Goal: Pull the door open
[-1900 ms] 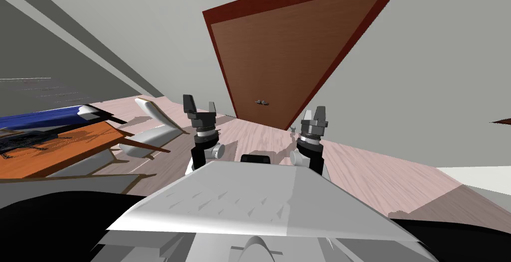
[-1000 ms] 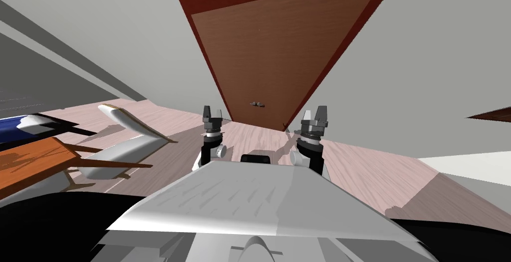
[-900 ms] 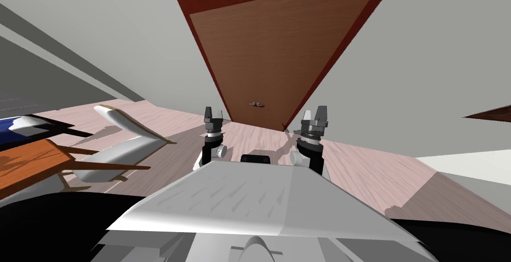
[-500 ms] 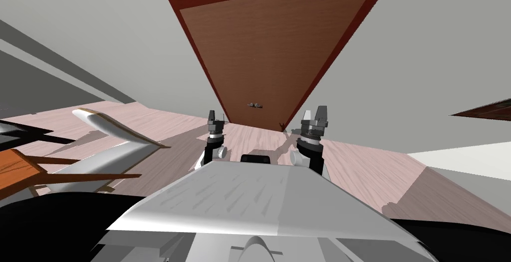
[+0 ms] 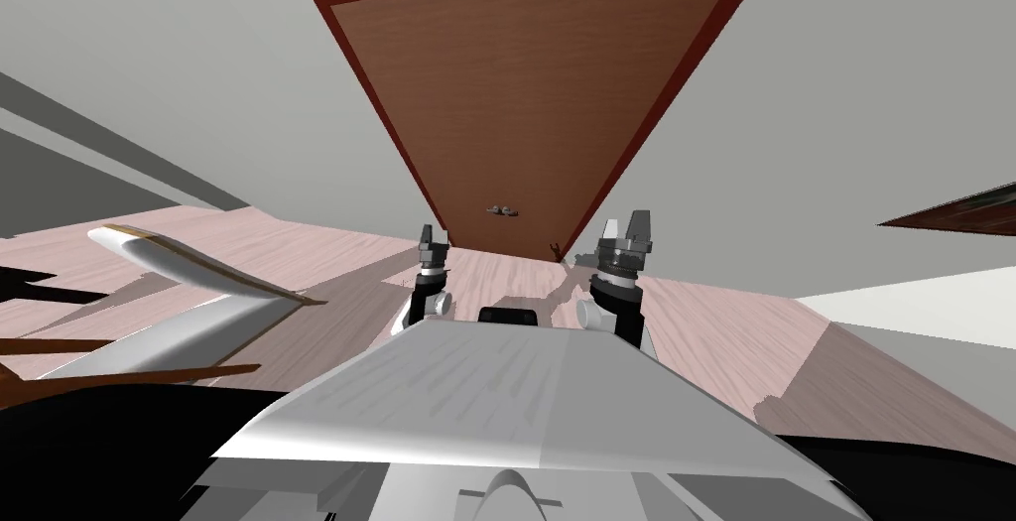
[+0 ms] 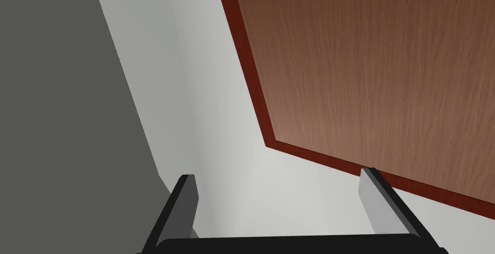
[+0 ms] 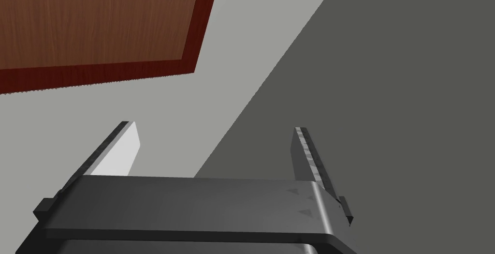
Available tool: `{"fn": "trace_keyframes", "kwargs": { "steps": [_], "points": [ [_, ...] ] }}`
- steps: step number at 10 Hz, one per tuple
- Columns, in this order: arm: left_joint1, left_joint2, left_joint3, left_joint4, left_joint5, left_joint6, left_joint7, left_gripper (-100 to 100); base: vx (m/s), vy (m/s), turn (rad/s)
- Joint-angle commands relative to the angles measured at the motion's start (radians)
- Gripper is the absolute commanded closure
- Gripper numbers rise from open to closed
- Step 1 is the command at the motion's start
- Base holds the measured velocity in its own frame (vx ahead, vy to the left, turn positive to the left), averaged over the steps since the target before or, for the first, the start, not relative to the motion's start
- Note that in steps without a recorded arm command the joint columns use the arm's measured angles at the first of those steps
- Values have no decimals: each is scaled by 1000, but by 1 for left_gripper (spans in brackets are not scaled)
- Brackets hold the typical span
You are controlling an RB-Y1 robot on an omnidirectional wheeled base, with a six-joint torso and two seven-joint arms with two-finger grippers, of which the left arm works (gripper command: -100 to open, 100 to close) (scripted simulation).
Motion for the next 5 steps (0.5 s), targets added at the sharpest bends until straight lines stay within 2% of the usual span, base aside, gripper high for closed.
{"fn": "trace_keyframes", "kwargs": {
  "steps": [1,5],
  "points": [
    [5,12,0,40,6,-18,15,-100,102,-27,-100],
    [-7,39,4,154,21,-54,48,-100,102,-27,-89]
  ]
}}
